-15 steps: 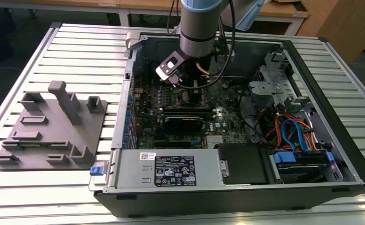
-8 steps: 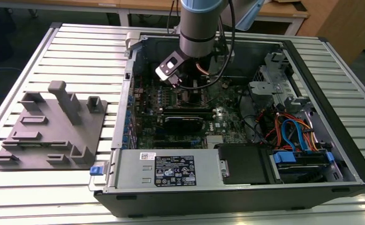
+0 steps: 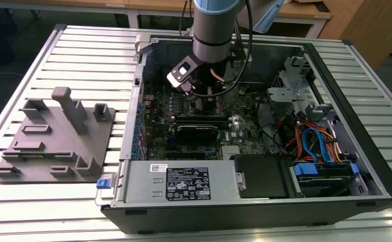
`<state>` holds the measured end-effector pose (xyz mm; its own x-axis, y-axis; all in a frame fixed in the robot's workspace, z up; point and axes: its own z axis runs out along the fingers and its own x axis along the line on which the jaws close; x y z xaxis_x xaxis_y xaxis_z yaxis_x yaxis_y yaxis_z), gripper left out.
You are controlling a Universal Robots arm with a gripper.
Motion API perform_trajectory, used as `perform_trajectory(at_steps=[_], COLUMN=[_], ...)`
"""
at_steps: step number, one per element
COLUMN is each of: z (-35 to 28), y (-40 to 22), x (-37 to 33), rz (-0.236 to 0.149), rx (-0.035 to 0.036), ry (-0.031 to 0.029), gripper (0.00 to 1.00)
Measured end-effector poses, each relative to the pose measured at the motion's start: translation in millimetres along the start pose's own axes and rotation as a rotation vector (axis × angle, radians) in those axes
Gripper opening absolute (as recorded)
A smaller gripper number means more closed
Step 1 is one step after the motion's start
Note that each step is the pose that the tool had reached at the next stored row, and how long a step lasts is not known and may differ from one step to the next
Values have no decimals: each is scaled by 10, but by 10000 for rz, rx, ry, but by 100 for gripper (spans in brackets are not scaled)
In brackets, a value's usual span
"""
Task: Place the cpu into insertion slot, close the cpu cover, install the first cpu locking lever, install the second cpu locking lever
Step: 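Place the cpu into insertion slot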
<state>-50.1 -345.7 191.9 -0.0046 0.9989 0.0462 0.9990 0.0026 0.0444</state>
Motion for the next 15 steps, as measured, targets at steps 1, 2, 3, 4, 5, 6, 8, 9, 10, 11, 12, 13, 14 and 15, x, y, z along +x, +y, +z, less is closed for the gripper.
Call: perform_trajectory(at_steps=[1,2,3,4,5,6,8,9,10,11,12,13,14,15], z=[0,1,1,2,2,2,2,2,3,3,3,3,3,3], y=[0,0,0,0,0,0,0,0,0,1,1,2,2,2], x=[0,0,0,1,1,0,0,0,1,0,0,0,0,0], rz=[1,1,1,1,2,2,1,2,1,2,9,16,17,18], rx=[0,0,-1,-1,-2,-2,-1,-2,-2,-2,-1,-2,-3,-3], ry=[0,0,1,2,2,1,2,2,2,2,2,2,2,2], gripper=[54,54,54,54,54,54,54,54,54,54,54,54,54,54])
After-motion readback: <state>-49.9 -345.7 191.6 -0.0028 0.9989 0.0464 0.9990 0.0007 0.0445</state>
